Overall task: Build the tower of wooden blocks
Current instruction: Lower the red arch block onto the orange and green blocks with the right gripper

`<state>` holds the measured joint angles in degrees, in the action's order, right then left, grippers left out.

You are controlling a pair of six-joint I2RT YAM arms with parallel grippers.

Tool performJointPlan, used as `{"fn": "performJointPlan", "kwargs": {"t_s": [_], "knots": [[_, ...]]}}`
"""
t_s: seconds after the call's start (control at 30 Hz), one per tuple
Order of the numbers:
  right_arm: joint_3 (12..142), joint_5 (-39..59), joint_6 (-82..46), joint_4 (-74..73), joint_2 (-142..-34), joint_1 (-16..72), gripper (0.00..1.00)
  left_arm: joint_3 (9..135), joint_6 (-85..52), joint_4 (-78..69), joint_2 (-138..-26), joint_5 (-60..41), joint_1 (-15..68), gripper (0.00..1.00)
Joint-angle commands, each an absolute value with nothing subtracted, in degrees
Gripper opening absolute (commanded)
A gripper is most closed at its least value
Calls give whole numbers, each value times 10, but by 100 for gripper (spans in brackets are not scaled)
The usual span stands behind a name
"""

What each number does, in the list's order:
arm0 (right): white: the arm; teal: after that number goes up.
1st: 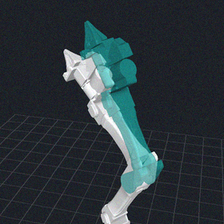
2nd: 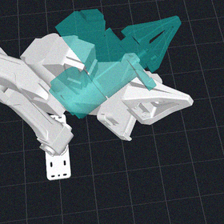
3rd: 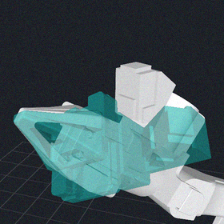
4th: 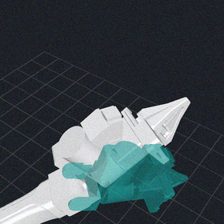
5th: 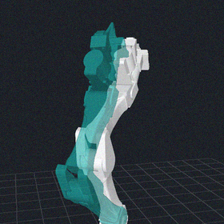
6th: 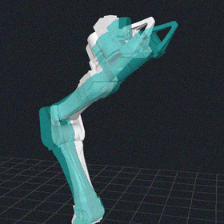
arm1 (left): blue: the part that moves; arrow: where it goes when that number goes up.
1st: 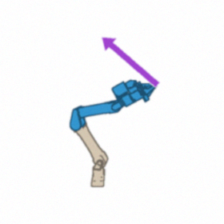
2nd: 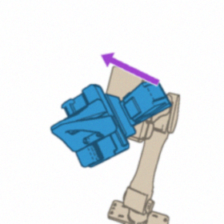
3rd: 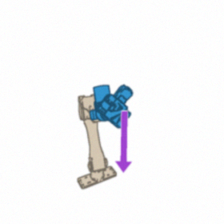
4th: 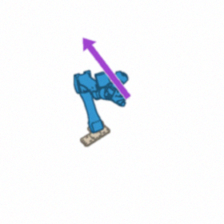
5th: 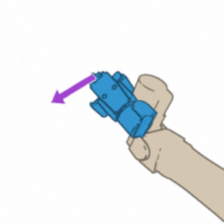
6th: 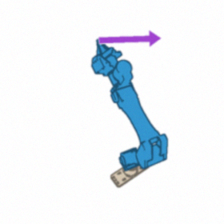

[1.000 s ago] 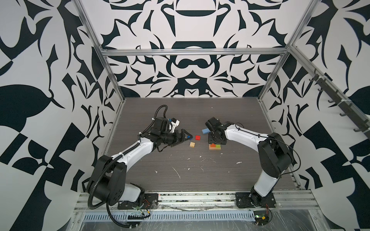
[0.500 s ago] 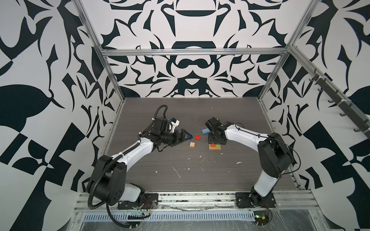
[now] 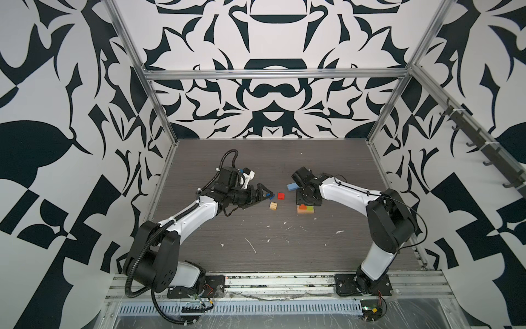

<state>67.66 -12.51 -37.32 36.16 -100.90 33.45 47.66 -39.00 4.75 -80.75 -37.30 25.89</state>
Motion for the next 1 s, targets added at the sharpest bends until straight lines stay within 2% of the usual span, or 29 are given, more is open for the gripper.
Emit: {"fn": "performJointPlan", "kwargs": {"t_s": [0.0, 0.6, 0.97], "knots": [[686, -136, -373, 374, -1018, 331, 63, 490, -384, 49, -812, -373, 261, 99], [694, -139, -371, 381, -1022, 332, 70, 497, -381, 55, -818, -374, 261, 99], [702, -128, -364, 378, -1022, 331, 79, 496, -380, 59, -815, -372, 261, 99]]}}
